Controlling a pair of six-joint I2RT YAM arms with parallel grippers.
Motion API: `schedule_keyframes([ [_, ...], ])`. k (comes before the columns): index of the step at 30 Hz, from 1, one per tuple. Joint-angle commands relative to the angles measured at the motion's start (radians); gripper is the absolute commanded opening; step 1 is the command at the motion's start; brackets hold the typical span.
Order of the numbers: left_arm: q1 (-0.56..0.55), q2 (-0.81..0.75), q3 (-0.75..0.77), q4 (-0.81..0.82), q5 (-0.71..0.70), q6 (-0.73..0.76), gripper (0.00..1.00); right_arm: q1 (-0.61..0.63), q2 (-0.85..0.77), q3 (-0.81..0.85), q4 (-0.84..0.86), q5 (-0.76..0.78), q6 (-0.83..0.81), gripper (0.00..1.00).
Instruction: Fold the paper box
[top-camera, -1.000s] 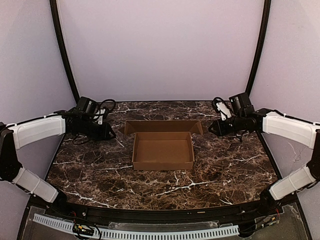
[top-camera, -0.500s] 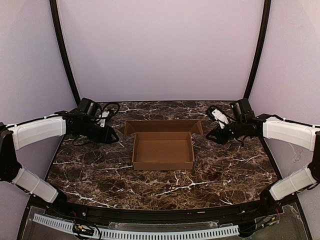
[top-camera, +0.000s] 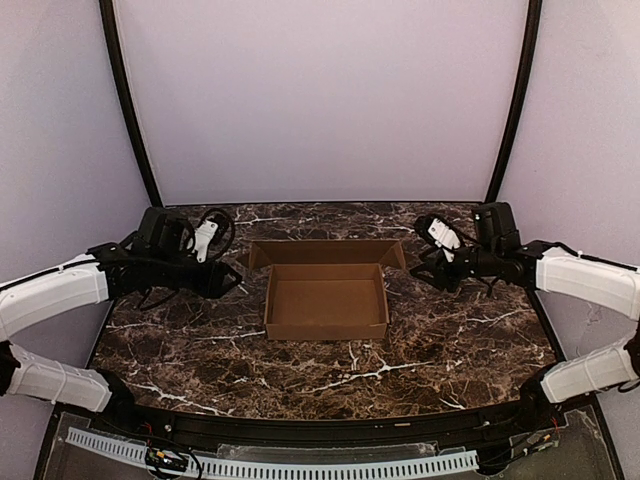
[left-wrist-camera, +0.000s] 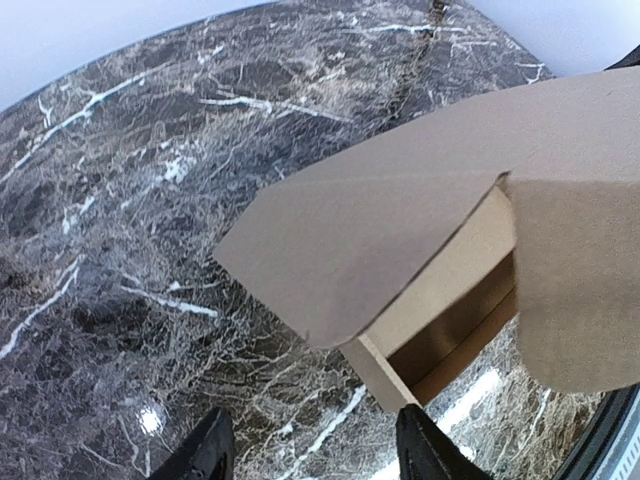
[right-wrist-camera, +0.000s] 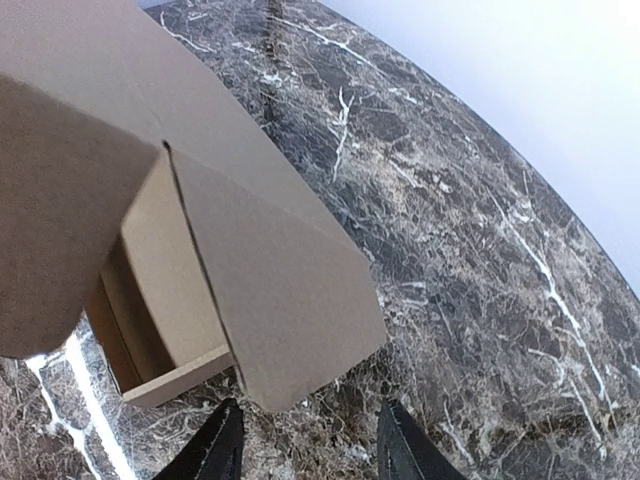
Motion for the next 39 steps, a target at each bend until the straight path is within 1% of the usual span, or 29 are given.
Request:
schedule_keyframes([
  [1, -0.008, -0.053, -0.028, 0.066, -0.040, 0.057, 0.55, 0.011, -0.038, -0.015, 0.100, -0.083, -0.033, 0.45],
  [11, -0.015, -0.018, -0.019, 0.135, 0.016, 0.069, 0.54, 0.026, -0.022, 0.020, 0.109, -0.094, -0.029, 0.43],
  [18, -0.019, 0.031, -0.009, 0.160, 0.032, 0.059, 0.50, 0.048, 0.033, 0.053, 0.120, -0.075, 0.000, 0.38],
  [24, -0.020, 0.077, 0.028, 0.163, 0.039, 0.043, 0.38, 0.050, 0.048, 0.065, 0.123, -0.069, 0.016, 0.31],
  [33, -0.022, 0.104, 0.050, 0.183, 0.062, 0.000, 0.28, 0.056, 0.068, 0.090, 0.124, -0.090, 0.082, 0.16],
  [39, -0.022, 0.104, 0.055, 0.197, 0.066, -0.029, 0.19, 0.076, 0.069, 0.100, 0.122, -0.078, 0.117, 0.09],
])
